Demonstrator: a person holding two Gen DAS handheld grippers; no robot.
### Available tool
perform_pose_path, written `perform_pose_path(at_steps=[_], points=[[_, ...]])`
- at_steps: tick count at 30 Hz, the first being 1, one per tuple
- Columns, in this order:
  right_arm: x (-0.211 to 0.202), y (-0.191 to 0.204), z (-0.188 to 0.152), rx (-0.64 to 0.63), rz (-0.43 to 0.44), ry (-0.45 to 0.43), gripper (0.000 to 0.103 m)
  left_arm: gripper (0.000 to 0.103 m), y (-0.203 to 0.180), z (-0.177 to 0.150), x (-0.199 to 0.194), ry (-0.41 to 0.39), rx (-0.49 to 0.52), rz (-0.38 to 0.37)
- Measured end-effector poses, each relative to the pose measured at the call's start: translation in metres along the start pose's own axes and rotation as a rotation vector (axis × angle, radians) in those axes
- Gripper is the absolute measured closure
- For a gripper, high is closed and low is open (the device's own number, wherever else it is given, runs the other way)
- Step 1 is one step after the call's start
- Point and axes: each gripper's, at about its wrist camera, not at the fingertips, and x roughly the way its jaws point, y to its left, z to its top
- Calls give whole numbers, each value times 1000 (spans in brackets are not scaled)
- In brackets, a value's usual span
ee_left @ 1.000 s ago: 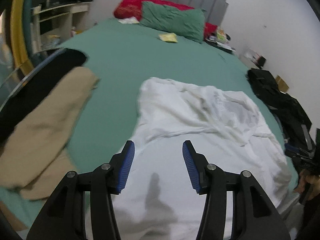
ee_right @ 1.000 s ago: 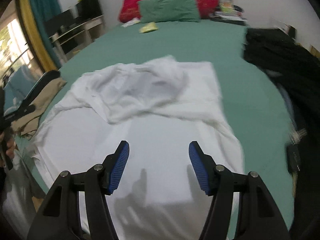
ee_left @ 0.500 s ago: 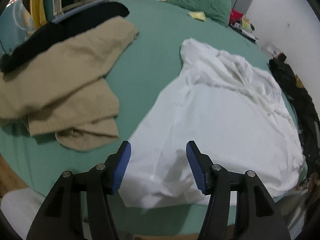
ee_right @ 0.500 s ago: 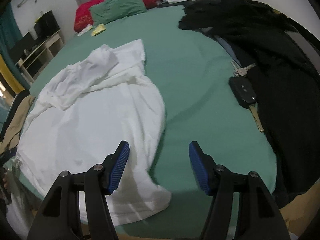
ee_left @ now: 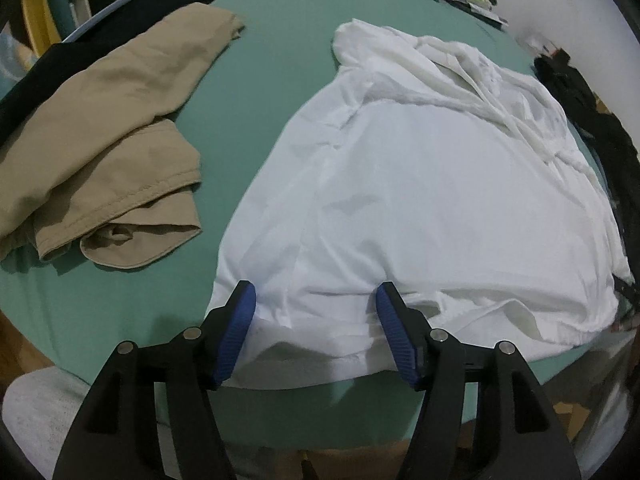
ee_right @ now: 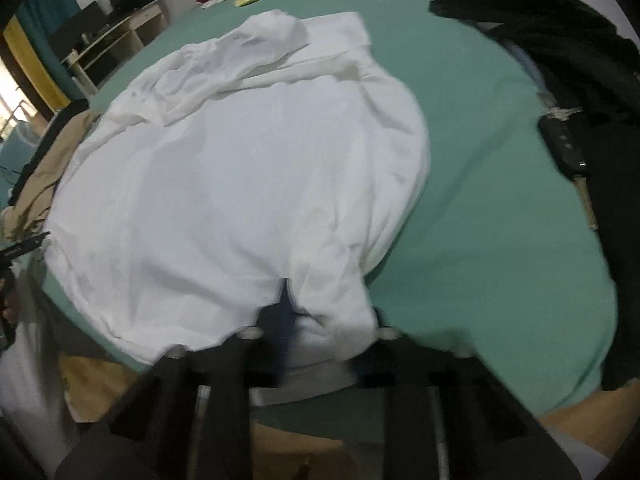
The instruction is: Fold large clothes
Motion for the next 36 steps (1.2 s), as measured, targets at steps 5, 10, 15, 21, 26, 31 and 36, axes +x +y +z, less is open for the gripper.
perform_pose_path(at_steps=[5, 10, 15, 21, 26, 31, 36], points=[[-17, 1, -2, 24, 24, -54, 96, 99, -3, -3, -9, 14, 11, -71], [-54, -12, -7, 117, 102, -139, 96, 99, -1, -9, -47, -68, 16, -68], [-95, -12, -9, 96, 102, -207, 96, 99, 4, -11, -84, -117, 36, -82], [-118, -13, -16, 75, 84, -232, 96, 99, 15, -9, -122, -176, 8, -123], [-140, -4, -22, 52, 88, -269, 96, 99, 13, -8, -153, -223, 3, -159], [-155, -2, -16, 37, 87, -299, 96, 99, 15, 2, -171, -270, 7, -149], [-159, -3, 5, 21, 82, -321, 96, 99, 25, 25, -179, -323, -47, -188]])
